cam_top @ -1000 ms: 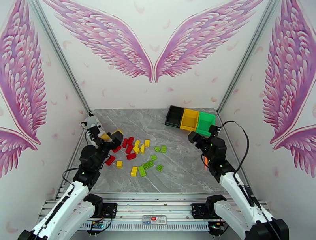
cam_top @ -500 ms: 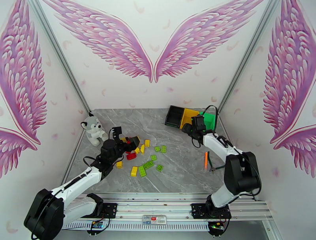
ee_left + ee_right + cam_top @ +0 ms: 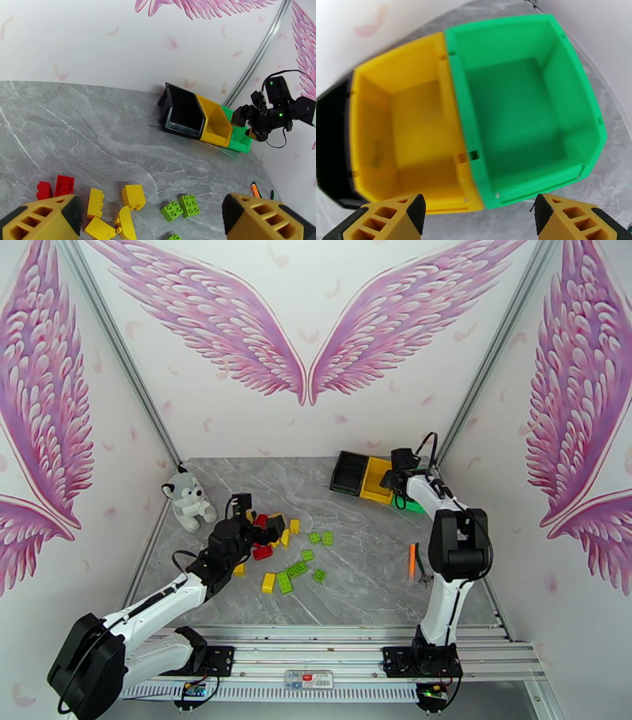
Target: Sort the legos into containers by color
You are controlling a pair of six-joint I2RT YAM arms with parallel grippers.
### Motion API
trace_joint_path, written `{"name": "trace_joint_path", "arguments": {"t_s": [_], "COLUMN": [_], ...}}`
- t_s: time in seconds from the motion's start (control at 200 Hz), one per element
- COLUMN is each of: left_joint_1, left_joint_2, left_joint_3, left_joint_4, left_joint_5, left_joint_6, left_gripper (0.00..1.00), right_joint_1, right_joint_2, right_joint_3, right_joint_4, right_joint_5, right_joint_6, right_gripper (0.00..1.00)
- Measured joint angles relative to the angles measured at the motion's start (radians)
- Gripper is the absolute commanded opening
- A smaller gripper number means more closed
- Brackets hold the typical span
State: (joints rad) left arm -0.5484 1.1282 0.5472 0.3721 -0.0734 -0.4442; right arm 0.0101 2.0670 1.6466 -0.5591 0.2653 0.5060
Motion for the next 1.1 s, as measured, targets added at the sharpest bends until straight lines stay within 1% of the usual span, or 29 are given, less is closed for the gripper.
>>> {"name": "trace_joint_path", "arguments": {"t_s": [0.135, 0.22, 0.295, 0.37, 0.43, 0.465, 0.5, 0.595, 0.735, 0.87, 1.1], "left_joint_1": [-0.007, -0.01, -0.011, -0.011, -0.011, -0.011, -0.011, -0.011, -0.011, -0.011, -0.009], "left_joint_2": [0.0, -0.001, -0.01, -0.028, -0.052, -0.067, -0.081, -0.109, -0.121, -0.101, 0.046], "left_joint_3": [0.0, -0.003, -0.011, -0.026, -0.04, -0.048, -0.053, -0.058, -0.058, -0.059, -0.033], "left_joint_4": [0.001, 0.001, 0.0, 0.0, 0.0, -0.001, -0.001, -0.001, 0.001, 0.013, 0.048], "left_joint_5": [0.002, 0.002, 0.001, 0.0, -0.001, -0.002, -0.003, -0.005, -0.018, -0.021, 0.005], "left_joint_6": [0.0, 0.0, -0.001, -0.001, -0.001, -0.001, -0.001, 0.0, 0.0, 0.003, 0.002], "left_gripper": [0.99, 0.99, 0.99, 0.99, 0.99, 0.99, 0.99, 0.99, 0.99, 0.99, 0.99], "right_joint_1": [-0.003, -0.003, -0.003, -0.003, -0.003, -0.003, -0.002, 0.002, 0.03, 0.093, 0.223], "right_joint_2": [0.1, 0.152, 0.18, 0.189, 0.189, 0.187, 0.184, 0.152, 0.087, 0.054, 0.05], "right_joint_3": [0.103, 0.179, 0.222, 0.235, 0.235, 0.232, 0.224, 0.166, 0.066, 0.018, 0.01], "right_joint_4": [-0.034, -0.054, -0.069, -0.08, -0.088, -0.083, -0.073, -0.035, -0.006, -0.002, 0.0], "right_joint_5": [-0.011, -0.016, -0.026, -0.03, -0.052, -0.069, -0.06, -0.075, -0.079, -0.076, -0.073], "right_joint_6": [-0.028, -0.035, -0.038, -0.034, -0.031, -0.03, -0.007, 0.022, 0.053, 0.084, 0.15], "right_gripper": [0.71, 0.64, 0.51, 0.31, 0.19, 0.15, 0.11, 0.02, 0.0, 0.0, 0.0]}}
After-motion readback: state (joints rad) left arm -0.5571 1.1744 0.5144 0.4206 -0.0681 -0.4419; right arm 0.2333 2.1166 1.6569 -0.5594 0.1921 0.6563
